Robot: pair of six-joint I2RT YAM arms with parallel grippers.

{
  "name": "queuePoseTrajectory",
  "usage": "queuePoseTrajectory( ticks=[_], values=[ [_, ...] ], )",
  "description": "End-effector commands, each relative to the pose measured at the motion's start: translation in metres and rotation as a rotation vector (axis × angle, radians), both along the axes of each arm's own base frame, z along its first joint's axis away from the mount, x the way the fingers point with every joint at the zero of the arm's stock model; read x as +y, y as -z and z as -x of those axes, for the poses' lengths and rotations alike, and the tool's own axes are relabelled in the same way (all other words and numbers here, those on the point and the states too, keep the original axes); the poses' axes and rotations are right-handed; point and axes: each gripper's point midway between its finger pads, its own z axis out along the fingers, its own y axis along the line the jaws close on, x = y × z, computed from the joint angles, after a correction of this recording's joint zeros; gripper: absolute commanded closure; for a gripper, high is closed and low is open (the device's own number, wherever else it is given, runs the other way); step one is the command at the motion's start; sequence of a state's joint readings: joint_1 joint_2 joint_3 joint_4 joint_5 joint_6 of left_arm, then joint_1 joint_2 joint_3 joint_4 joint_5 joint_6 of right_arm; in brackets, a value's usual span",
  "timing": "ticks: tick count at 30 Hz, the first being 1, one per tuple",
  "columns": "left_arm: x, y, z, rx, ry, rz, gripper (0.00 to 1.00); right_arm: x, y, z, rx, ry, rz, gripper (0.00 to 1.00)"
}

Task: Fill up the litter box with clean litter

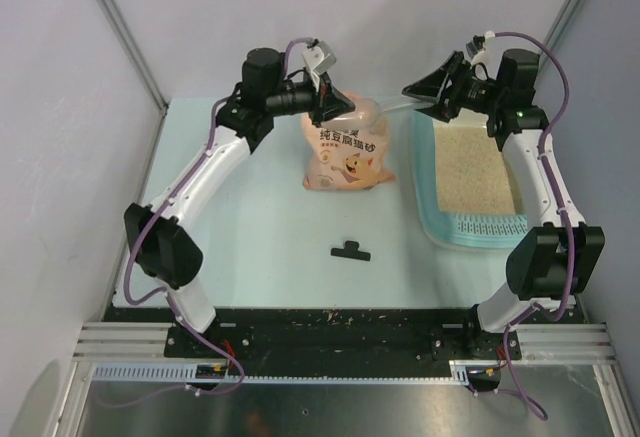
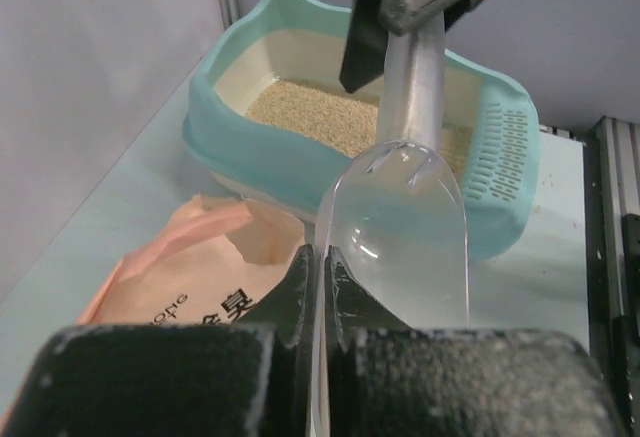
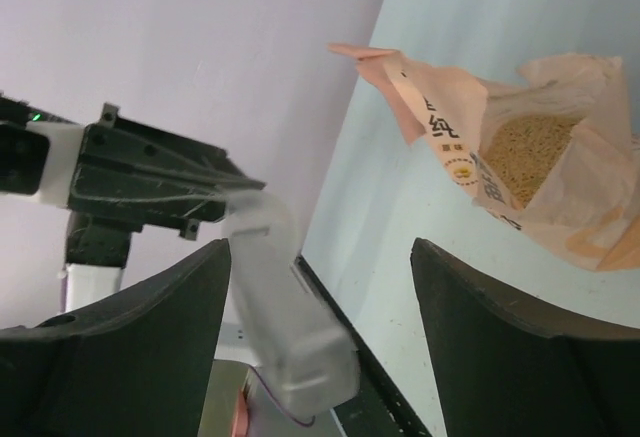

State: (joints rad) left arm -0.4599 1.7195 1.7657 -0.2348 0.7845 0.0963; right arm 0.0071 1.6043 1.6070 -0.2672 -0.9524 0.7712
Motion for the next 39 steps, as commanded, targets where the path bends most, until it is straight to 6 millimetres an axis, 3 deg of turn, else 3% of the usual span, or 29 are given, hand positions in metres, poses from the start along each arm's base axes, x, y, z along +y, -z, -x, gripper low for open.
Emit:
queuePoseTrajectory(
  ticks=[1,4,11,20,39],
  values=[
    [-0.015,-0.032,-0.018,-0.012,-0.057,0.105,1.00,0.004,-0.040,0.016,-0.110,-0.042,-0.042,0.25],
    [-0.022,-0.026,-0.026,-0.006,-0.073,0.117,1.00,-0.006,-0.043,0.015,-0.118,-0.017,-0.040,0.25],
    [-0.038,-0.028,-0.035,-0.008,-0.072,0.181,1.00,-0.008,-0.041,0.019,-0.134,0.002,-0.019,0.27],
    [-0.055,-0.020,-0.019,0.018,0.010,0.192,1.00,-0.009,-0.044,0.013,-0.155,0.011,-0.015,0.35],
    [-0.063,-0.001,-0.012,0.044,0.010,0.180,1.00,-0.008,-0.048,0.014,-0.239,0.005,0.010,0.53]
  ],
)
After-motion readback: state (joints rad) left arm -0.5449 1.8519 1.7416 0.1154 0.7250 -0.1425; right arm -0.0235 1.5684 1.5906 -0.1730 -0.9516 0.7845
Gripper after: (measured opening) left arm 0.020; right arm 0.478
